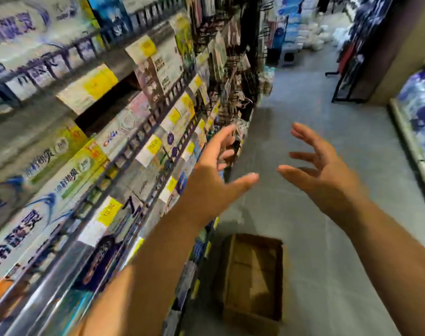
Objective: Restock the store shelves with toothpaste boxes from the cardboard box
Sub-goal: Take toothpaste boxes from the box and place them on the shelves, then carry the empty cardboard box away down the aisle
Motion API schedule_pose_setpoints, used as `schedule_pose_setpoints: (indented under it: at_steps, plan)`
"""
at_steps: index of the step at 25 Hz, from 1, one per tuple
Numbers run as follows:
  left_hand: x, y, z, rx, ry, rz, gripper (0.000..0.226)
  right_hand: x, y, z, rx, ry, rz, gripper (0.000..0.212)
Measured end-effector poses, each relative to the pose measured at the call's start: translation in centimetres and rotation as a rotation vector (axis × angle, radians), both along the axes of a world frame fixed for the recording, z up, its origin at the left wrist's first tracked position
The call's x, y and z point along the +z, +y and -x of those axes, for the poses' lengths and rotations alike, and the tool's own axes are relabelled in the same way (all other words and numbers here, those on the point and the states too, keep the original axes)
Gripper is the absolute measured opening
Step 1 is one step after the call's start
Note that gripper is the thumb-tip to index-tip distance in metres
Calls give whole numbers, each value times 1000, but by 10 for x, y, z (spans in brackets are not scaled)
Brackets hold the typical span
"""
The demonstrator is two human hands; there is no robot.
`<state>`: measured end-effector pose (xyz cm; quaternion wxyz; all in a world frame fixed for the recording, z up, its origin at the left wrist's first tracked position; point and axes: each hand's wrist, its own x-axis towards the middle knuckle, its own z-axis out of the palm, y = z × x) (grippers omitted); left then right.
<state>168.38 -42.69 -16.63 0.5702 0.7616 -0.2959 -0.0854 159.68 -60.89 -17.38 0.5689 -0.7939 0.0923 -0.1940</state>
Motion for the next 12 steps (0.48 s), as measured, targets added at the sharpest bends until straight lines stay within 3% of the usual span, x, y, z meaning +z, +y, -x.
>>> schedule_pose_setpoints:
  at_steps: [5,12]
  plan:
    - [-80,-20,-10,-86,77,-183,92,-70,-22,3,-96,150,31,74]
    - [-199,-27,-45,-162,107,-382,95,-198,-34,2,-239,392,121,75]
